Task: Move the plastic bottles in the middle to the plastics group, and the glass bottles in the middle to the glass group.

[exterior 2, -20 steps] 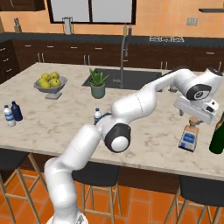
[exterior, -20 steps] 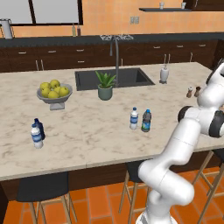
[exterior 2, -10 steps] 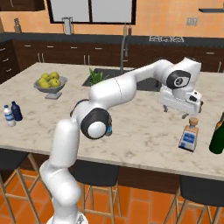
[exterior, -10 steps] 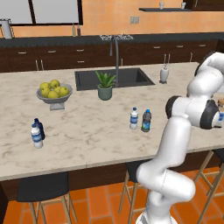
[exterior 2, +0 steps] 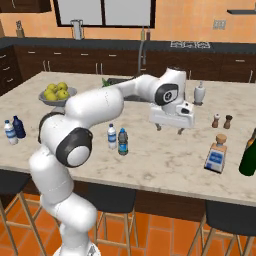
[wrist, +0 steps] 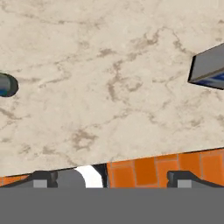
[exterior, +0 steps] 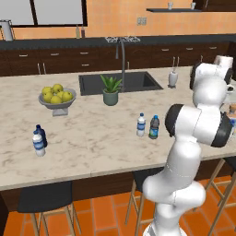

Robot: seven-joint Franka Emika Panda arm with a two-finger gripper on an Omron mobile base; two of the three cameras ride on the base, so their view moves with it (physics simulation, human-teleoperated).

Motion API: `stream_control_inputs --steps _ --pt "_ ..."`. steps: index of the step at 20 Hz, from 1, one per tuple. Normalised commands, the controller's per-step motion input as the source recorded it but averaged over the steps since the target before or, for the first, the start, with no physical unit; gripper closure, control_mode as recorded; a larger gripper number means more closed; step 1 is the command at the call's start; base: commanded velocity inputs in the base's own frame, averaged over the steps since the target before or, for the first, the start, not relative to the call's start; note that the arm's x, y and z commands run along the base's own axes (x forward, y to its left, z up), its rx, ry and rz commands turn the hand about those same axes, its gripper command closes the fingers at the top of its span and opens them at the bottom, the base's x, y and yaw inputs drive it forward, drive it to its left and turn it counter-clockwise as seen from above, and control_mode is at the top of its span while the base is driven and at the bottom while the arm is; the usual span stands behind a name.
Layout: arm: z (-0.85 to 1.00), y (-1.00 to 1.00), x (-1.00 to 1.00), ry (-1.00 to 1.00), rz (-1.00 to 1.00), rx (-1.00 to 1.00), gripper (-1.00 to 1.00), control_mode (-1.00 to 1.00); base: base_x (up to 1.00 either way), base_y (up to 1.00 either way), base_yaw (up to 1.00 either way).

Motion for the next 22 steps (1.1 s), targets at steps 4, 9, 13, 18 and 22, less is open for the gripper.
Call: stream_control_inputs --steps 4,9,13,18,22 --pt "0.0 0.98 0.0 0.0 0.19 0.0 -1.0 -1.0 0.0 0.0 0.0" --pt "0.0 0.76 0.16 0.01 0.24 0.0 -1.0 -1.0 0.0 0.0 0.0" --pt "0.0 0.58 0.36 0.03 0.33 0.05 -1.0 -1.0 0.0 0.0 0.0" --pt "-0.1 0.52 0.49 0.02 0.4 0.02 -1.0 -1.0 0.0 0.0 0.0" --pt "-0.16 0.45 0.62 0.03 0.19 0.0 -1.0 -1.0 0.0 0.0 0.0"
